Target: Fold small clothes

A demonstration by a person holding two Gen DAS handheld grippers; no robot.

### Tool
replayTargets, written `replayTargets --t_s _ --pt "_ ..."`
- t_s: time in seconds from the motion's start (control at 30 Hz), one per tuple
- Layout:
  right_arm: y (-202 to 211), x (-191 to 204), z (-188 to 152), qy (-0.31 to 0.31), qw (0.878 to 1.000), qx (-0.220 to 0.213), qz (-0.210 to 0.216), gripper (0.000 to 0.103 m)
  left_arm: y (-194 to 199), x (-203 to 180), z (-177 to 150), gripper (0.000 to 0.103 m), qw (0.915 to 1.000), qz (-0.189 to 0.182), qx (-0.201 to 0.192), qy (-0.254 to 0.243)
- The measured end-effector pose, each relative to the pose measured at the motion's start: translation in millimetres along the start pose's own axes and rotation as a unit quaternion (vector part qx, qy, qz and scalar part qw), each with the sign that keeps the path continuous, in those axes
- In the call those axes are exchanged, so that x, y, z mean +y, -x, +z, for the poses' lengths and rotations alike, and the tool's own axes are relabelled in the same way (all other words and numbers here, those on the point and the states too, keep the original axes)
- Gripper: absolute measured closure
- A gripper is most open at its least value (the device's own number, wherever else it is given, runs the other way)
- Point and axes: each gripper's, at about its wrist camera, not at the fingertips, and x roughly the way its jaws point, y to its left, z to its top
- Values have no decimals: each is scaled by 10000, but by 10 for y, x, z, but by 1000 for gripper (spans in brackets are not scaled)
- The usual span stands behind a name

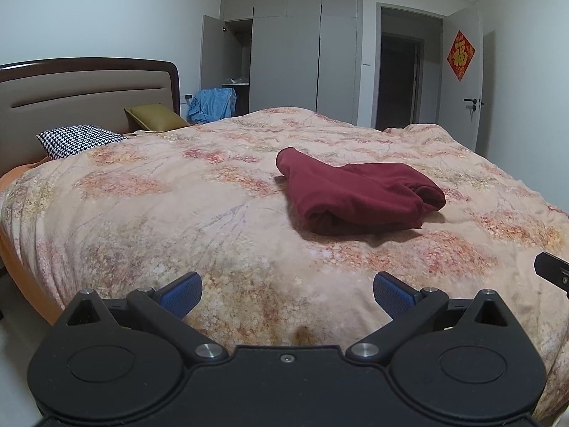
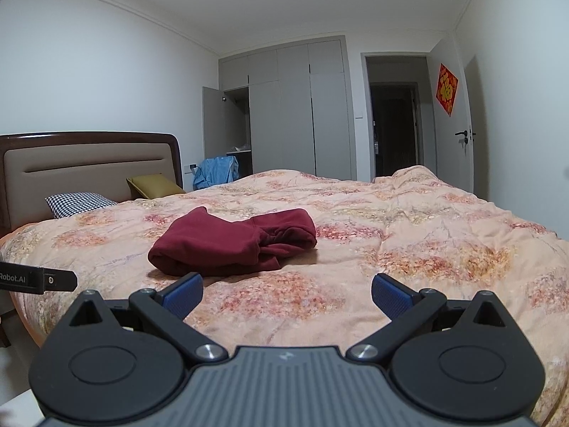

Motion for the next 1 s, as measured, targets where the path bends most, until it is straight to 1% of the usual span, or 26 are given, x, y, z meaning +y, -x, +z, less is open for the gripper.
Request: replayTargets --t_s 0.27,1.0 --pt "26 -7 3 -14 10000 -60 -21 0 16 -9 -9 1 10000 -5 4 -23" --pt "27 -13 1 -25 10000 -45 -25 0 33 7 -3 1 10000 8 3 -11"
